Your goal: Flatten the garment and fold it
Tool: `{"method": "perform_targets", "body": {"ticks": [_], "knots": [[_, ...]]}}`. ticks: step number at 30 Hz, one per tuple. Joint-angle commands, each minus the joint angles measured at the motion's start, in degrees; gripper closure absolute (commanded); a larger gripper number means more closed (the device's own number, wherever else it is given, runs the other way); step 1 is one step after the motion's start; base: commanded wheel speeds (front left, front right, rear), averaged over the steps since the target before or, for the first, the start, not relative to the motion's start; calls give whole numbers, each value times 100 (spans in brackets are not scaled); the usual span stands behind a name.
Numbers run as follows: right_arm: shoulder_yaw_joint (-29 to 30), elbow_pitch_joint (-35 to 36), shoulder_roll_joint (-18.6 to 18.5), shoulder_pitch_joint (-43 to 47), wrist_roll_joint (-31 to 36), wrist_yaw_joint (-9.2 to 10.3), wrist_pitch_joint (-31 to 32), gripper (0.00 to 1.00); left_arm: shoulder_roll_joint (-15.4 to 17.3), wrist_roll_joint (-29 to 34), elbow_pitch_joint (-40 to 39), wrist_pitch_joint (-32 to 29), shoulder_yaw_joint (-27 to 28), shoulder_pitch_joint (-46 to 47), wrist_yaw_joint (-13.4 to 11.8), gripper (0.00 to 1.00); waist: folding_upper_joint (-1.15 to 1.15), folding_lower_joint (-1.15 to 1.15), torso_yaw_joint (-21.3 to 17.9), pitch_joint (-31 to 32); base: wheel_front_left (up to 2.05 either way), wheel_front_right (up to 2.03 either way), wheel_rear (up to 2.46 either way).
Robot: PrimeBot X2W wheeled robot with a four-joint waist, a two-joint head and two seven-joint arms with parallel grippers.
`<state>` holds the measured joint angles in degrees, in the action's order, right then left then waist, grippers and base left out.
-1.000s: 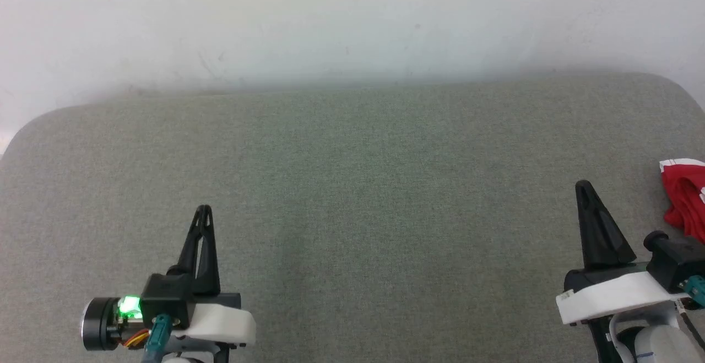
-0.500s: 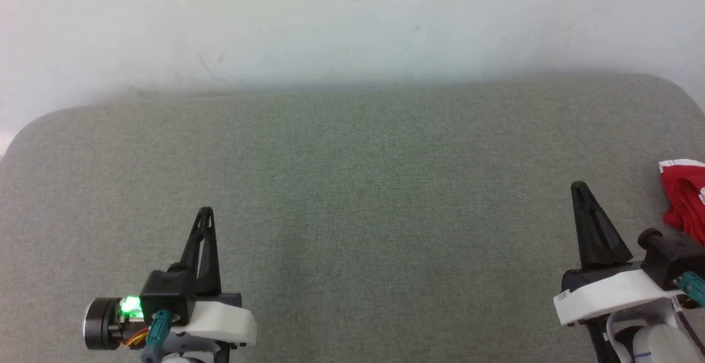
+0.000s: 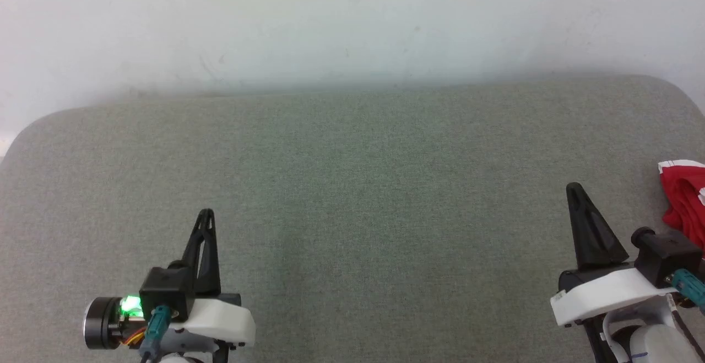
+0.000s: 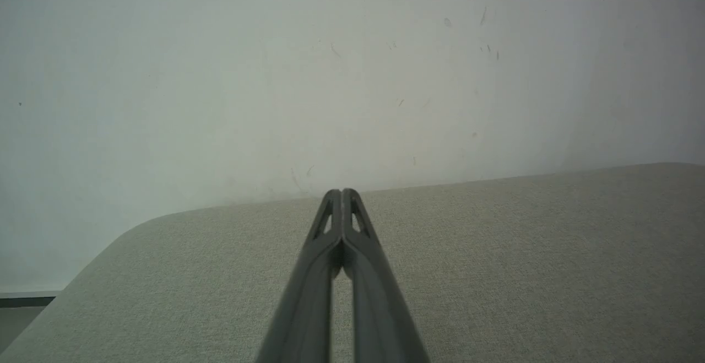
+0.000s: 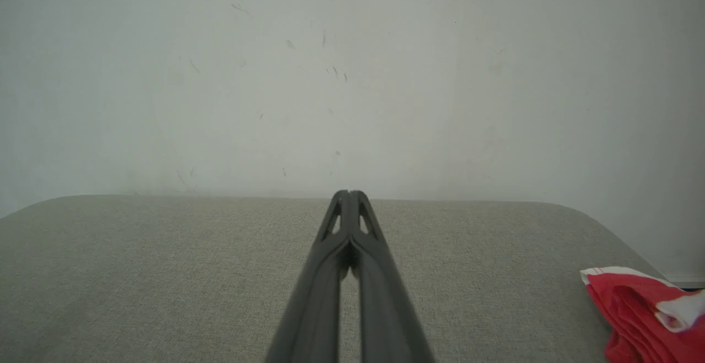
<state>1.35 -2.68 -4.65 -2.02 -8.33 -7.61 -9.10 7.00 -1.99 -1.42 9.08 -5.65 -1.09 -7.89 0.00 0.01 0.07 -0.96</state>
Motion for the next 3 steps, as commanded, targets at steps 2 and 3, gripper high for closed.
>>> {"method": "perform_targets", "body": {"ticks": [2,3], "knots": [[-27,36,34,79,89,5,43,100,-45,55,16,-41,55,40,66,100,0,0,0,3,0,0,0],[-28,39,36,81,99,5,55,100,-50,57,18,-53,62,41,76,100,0,0,0,4,0,0,0]]}}
